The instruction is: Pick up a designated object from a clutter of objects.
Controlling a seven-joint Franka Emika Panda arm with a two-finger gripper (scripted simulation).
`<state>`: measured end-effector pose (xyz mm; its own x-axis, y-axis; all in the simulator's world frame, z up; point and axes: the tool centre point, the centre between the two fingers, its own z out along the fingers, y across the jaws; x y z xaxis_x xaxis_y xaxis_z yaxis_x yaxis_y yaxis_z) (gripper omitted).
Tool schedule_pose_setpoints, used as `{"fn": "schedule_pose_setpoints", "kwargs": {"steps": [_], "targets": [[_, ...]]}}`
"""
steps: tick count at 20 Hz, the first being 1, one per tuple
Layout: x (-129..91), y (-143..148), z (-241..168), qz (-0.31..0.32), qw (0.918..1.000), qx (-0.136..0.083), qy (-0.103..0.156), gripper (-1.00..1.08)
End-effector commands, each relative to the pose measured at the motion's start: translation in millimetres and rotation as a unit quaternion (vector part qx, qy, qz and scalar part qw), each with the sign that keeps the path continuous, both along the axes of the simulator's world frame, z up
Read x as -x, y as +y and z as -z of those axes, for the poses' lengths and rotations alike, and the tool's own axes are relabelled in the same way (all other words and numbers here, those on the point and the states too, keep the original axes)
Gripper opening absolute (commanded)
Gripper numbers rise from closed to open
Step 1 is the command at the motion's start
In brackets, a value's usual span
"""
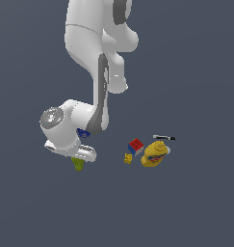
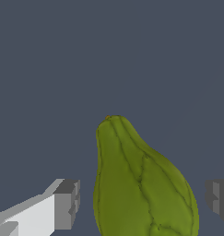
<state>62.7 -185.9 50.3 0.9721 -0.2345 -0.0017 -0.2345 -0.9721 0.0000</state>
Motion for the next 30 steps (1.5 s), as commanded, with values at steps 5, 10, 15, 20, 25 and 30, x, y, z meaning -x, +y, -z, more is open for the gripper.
{"fn": "schedule_pose_setpoints", "kwargs": {"steps": [5, 10, 15, 20, 25, 30], "targets": [[-1.4, -0.6, 9.5, 0.0, 1.0, 0.0, -0.001, -1.0], [-1.4, -0.6, 9.5, 0.0, 1.0, 0.0, -0.001, -1.0], [-0.9, -0.5, 8.8, 0.0, 1.0, 0.0, 0.0, -1.0], [1.3, 2.2, 4.3, 0.0, 1.0, 0.0, 0.0, -1.0], [8.2, 10.3, -9.2, 0.0, 1.0, 0.0, 0.0, -1.0], [19.7, 24.0, -32.0, 0.0, 1.0, 0.0, 0.0, -1.0]]}}
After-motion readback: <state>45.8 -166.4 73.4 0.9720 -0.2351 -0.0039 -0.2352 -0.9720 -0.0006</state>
